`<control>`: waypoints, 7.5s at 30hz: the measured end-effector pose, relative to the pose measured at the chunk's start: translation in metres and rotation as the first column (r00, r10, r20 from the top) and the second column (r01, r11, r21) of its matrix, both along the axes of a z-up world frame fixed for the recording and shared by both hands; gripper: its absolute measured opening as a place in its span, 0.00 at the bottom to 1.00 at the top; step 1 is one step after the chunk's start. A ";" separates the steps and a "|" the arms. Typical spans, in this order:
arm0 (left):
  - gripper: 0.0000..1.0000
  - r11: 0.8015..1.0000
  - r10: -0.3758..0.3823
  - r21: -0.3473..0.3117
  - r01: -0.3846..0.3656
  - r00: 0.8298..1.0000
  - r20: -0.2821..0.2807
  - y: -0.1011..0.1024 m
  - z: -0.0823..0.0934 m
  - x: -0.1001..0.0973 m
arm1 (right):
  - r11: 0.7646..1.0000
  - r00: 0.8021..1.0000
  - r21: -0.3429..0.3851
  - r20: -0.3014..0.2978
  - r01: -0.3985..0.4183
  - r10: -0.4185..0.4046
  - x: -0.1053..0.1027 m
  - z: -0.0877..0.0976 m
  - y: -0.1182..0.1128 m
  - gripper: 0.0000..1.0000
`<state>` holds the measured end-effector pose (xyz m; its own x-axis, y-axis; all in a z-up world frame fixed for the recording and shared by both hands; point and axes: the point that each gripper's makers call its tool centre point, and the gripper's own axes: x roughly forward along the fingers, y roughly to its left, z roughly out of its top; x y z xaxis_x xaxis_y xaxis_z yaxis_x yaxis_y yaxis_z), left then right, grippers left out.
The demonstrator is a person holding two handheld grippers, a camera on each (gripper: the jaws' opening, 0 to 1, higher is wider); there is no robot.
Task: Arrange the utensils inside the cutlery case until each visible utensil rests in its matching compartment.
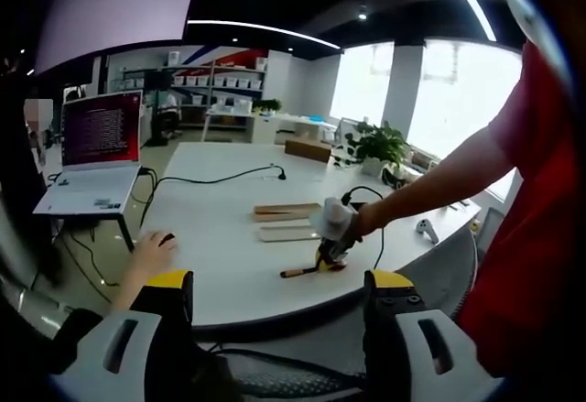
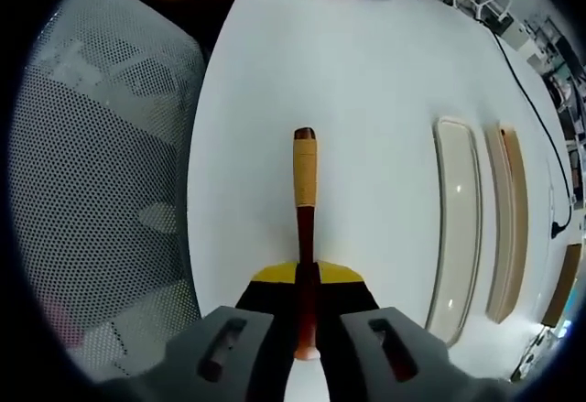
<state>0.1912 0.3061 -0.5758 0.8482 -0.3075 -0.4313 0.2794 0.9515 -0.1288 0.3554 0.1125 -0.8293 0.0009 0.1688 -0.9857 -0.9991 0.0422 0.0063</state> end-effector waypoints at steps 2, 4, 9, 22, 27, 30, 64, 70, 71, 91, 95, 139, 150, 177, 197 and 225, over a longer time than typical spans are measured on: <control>0.78 1.000 -0.001 0.002 0.001 1.000 0.001 0.001 0.001 0.000 | 1.000 1.000 -0.013 0.007 -0.012 0.012 0.001 0.001 -0.003 0.01; 0.78 1.000 0.004 -0.001 -0.004 1.000 0.004 0.002 0.001 0.000 | 1.000 1.000 -0.009 -0.004 -0.020 0.020 -0.001 0.004 -0.004 0.01; 0.78 1.000 0.008 -0.013 -0.008 1.000 0.004 0.003 -0.001 -0.001 | 1.000 1.000 -0.002 0.002 -0.015 0.015 0.005 0.017 -0.006 0.01; 0.77 1.000 -0.006 -0.012 0.006 1.000 0.007 0.001 -0.002 0.002 | 1.000 1.000 0.005 -0.006 0.023 -0.023 0.017 0.036 -0.013 0.01; 0.77 1.000 -0.009 -0.015 0.009 1.000 0.006 0.002 -0.003 0.003 | 1.000 1.000 -0.007 0.005 0.008 -0.008 0.028 0.047 -0.020 0.01; 0.77 1.000 -0.009 -0.016 0.009 1.000 0.005 0.002 -0.003 0.004 | 1.000 1.000 -0.010 0.011 0.002 -0.002 0.035 0.053 -0.022 0.01; 0.76 0.999 -0.042 0.006 0.042 0.999 -0.004 0.000 -0.001 0.023 | 0.999 1.000 -0.033 0.015 -0.022 0.023 0.097 0.112 -0.034 0.01; 0.76 0.998 -0.053 0.013 0.053 0.999 -0.010 -0.002 -0.001 0.027 | 0.999 1.000 -0.035 0.015 -0.018 0.019 0.106 0.123 -0.034 0.01; 0.76 0.998 -0.053 0.014 0.053 0.999 -0.011 -0.002 -0.001 0.027 | 0.999 1.000 -0.037 0.018 -0.019 0.020 0.109 0.125 -0.034 0.01; 0.76 0.999 -0.041 0.019 0.042 0.999 -0.027 0.004 -0.005 0.031 | 0.999 0.999 -0.034 0.037 -0.019 0.020 0.133 0.140 -0.031 0.01; 0.76 0.999 -0.035 0.011 0.036 0.999 -0.032 0.004 -0.007 0.031 | 0.999 0.999 -0.030 0.036 -0.020 0.021 0.137 0.141 -0.030 0.01; 0.76 0.998 -0.054 -0.030 0.052 0.993 -0.103 -0.006 -0.026 0.051 | 0.998 0.998 -0.065 0.054 -0.015 0.019 0.222 0.147 -0.033 0.01; 0.76 0.998 -0.052 -0.034 0.048 0.992 -0.116 -0.007 -0.031 0.050 | 0.999 0.999 -0.048 0.049 -0.015 0.017 0.224 0.128 -0.022 0.01; 0.79 0.998 -0.008 -0.055 0.004 0.997 -0.076 0.007 -0.029 0.059 | 0.999 1.000 -0.052 0.014 -0.013 0.014 0.231 0.055 -0.005 0.01; 0.78 0.998 0.027 -0.048 -0.032 0.994 -0.108 0.011 -0.035 0.053 | 0.996 0.998 -0.068 0.023 -0.049 0.050 0.230 0.029 -0.008 0.01; 0.78 0.998 0.031 -0.044 -0.036 0.992 -0.122 0.008 -0.036 0.050 | 0.994 0.994 -0.040 0.035 -0.106 0.107 0.223 0.019 -0.009 0.00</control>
<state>0.2414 0.3138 -0.6119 0.8008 -0.3018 -0.5173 0.2273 0.9523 -0.2037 0.5784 0.1037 -0.8106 0.0213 0.1327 -0.9909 -0.9975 -0.0647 -0.0300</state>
